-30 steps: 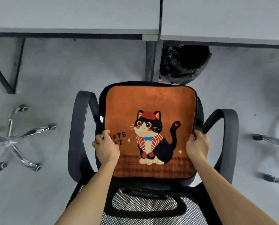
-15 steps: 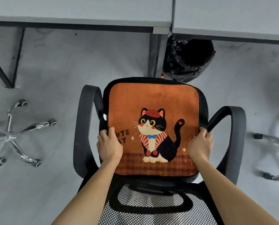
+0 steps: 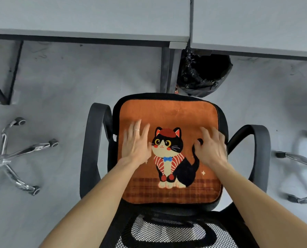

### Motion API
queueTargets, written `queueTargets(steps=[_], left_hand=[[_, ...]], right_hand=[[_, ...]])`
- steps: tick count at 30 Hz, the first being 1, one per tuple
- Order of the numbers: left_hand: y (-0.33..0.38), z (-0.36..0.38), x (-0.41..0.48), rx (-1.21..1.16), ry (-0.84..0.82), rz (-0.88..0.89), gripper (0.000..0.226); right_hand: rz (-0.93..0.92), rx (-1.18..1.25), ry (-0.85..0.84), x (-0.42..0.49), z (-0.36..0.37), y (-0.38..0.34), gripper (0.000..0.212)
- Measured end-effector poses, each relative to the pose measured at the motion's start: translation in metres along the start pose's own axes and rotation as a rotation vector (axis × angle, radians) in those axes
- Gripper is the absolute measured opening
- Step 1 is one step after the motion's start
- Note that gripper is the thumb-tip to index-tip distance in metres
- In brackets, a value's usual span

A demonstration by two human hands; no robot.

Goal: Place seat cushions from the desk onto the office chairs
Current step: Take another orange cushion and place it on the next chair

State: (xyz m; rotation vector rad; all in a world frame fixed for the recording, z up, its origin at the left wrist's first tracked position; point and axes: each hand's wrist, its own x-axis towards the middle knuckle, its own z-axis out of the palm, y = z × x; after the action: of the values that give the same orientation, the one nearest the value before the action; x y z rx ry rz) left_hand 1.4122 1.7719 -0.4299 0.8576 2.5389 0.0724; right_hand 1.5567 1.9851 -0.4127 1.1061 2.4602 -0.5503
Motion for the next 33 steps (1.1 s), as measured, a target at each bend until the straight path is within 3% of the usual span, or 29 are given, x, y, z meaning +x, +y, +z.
queueTargets(steps=[7, 11, 19, 24, 30, 33], left_hand=[[0.008, -0.008, 0.094, 0.042, -0.047, 0.08, 0.064], [-0.01, 0.01, 0.108, 0.047, 0.066, 0.08, 0.063], [-0.017, 0.021, 0.111, 0.114, 0.146, 0.041, 0.081], [-0.013, 0.008, 0.112, 0.123, -0.031, -0.016, 0.079], [-0.005, 0.019, 0.057, 0.115, 0.122, 0.134, 0.07], [-0.006, 0.053, 0.011, 0.076, 0.107, 0.076, 0.069]], right_hand=[[-0.162, -0.059, -0.012, 0.08, 0.003, -0.05, 0.066], [-0.206, -0.192, 0.058, 0.1, 0.021, -0.032, 0.072], [0.07, -0.06, 0.141, 0.113, 0.029, -0.003, 0.09], [0.043, -0.103, -0.039, 0.12, 0.006, -0.012, 0.098], [-0.115, -0.043, 0.172, 0.053, 0.023, -0.013, 0.082], [-0.104, -0.057, 0.17, 0.018, 0.055, 0.005, 0.078]])
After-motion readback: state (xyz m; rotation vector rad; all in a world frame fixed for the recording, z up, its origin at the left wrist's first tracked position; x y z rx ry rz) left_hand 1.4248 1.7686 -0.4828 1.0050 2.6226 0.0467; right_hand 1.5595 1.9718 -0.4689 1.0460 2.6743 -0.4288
